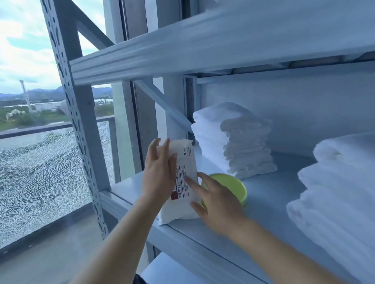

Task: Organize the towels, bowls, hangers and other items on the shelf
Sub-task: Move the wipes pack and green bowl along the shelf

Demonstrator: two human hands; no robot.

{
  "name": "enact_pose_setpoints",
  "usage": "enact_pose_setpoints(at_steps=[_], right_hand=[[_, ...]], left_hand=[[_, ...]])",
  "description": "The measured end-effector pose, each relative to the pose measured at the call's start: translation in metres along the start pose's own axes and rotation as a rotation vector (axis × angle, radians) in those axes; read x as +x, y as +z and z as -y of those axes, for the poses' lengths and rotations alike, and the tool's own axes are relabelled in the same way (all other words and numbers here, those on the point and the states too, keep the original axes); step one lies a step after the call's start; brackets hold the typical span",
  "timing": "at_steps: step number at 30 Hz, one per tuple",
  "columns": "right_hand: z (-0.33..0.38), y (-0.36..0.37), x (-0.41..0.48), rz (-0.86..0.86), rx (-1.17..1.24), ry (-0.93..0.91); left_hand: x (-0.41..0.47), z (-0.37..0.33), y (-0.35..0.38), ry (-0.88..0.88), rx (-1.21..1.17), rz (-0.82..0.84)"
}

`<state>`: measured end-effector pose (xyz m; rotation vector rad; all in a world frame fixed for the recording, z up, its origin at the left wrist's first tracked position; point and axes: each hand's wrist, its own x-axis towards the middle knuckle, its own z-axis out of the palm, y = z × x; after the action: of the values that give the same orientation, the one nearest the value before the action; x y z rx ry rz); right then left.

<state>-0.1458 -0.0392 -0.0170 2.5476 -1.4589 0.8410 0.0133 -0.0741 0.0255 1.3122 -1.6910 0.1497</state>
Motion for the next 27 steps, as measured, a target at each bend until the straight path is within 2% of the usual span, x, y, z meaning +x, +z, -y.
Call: enact_pose_setpoints(at_steps=[4,10,16,21,24,27], right_hand=[[-0.005,0.003,-0.002,-0.018,-0.054,-0.008],[-0.014,0.005,-0.003,0.016,-0.109,0.003],[-0.017,0.002,-0.007,-0.006,-0.102,0.056],[-0.024,-0.001,-0.012,0.017,-0.098,0.120],[-0.025,-0.002,-0.015,0.053,-0.105,0.130],[-0.026,-0.003,-0.017,0.063,-0.108,0.128]], left_hand=[[-0.018,0.008,0.018,-0.043,-0.027,0.032],[-0.035,0.033,0.037,-0.115,-0.064,0.265],[-0.035,0.033,0.027,-0.025,0.076,0.319],[-0.058,0.020,0.030,0.160,0.225,0.361],[-0.056,0.023,0.030,0.143,0.194,0.383],[-0.051,0.034,0.022,0.200,0.130,0.441]])
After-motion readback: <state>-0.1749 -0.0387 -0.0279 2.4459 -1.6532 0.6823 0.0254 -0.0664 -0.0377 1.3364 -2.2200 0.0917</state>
